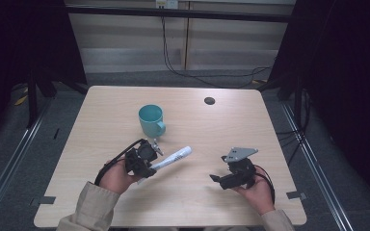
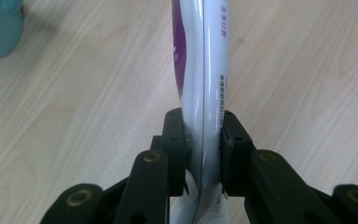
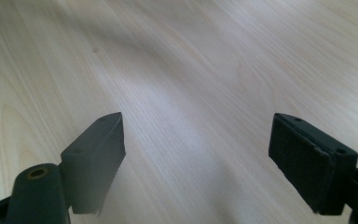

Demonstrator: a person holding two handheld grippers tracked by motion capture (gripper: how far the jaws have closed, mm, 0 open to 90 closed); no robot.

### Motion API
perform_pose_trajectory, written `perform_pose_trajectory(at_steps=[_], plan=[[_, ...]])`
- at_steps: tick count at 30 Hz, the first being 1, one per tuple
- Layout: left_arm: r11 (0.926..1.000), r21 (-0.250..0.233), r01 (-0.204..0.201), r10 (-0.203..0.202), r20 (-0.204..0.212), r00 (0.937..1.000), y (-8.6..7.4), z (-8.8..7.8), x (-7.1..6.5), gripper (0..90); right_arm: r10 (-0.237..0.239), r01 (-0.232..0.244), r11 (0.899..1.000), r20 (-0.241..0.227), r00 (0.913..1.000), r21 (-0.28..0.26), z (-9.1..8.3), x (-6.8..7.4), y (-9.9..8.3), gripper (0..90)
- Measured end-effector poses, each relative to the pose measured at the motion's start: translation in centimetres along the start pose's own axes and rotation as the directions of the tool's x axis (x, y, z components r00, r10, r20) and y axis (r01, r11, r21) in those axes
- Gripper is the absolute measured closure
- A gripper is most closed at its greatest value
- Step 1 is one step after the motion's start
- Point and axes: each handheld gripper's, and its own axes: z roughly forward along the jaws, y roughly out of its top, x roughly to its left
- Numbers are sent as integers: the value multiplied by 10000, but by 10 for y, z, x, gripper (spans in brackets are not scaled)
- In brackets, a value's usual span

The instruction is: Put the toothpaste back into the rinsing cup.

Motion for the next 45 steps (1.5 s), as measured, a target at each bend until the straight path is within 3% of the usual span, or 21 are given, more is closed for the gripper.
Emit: perform_pose_trajectory(at_steps=[8, 26, 35, 42, 45], plan=[[9995, 24, -306, 306, 111, 9995, 11, 0, -8, 760, -588, 585, 9982, -270, 9979, -128, -2, 6, 16, 171], [9983, -47, -589, 591, 388, 9975, 22, 2, -15, 761, -1227, 1229, 9924, -493, 9912, 12, 4, 12, 40, 169], [9967, -75, -810, 814, 740, 9939, 27, 7, -19, 761, -2117, 2126, 9770, -443, 9763, 168, 9, 20, 58, 163], [9944, -88, -1054, 1058, 770, 9914, 28, 5, -23, 761, -2556, 2575, 9661, -747, 9639, 167, 14, 25, 68, 165], [9933, -49, -1155, 1155, 894, 9893, 29, 3, -24, 760, -2856, 2885, 9572, -883, 9543, 213, 16, 29, 72, 169]])
